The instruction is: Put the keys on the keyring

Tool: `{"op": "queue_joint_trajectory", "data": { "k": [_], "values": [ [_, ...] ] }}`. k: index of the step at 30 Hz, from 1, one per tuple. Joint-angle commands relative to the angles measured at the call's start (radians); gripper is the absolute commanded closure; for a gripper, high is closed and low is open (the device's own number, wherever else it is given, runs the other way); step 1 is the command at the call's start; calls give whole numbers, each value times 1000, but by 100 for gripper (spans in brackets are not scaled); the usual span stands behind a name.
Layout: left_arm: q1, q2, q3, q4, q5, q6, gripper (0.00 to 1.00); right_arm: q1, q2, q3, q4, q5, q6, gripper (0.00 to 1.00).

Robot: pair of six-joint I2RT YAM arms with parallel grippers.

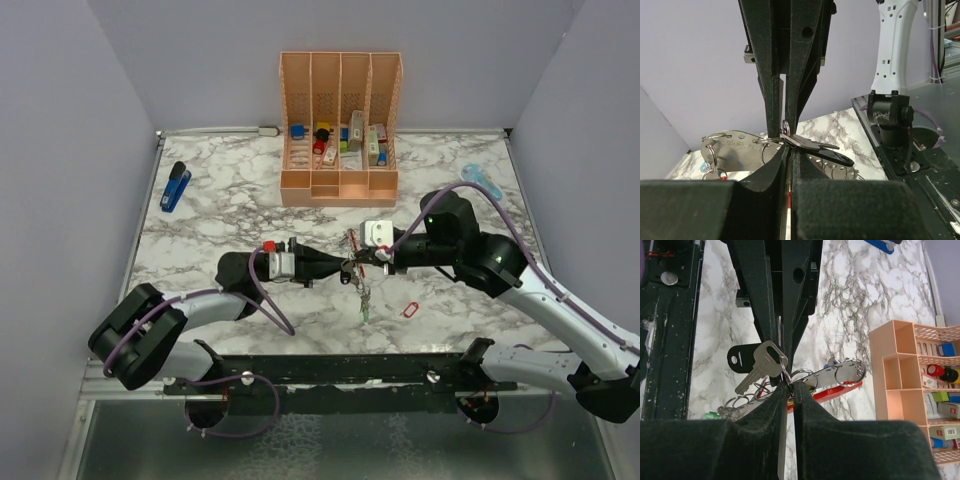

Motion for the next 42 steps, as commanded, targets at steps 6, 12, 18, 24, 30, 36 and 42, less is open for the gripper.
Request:
{"op": "queue_joint_trajectory", "data": {
  "k": [6,12,18,24,30,36,42],
  "values": [
    [9,-1,77,258,-3,-39,99,8,43,-3,-54,-35,22,99],
    [42,11,87,257,3,-67,90,8,45,6,-71,-11,70,99],
    [84,14,83,256,33,-90,72,8,30,7,-93,40,150,99],
    [129,26,75,255,96,-106,68,8,2,-16,-92,107,251,99],
    [178,27,60,253,163,-122,68,8,-22,-30,-102,164,313,99],
    [189,38,98,254,251,-150,60,8,-13,-28,-134,199,337,99],
    [182,97,203,250,446,-238,46,8,54,15,-204,227,356,99]
  ]
}}
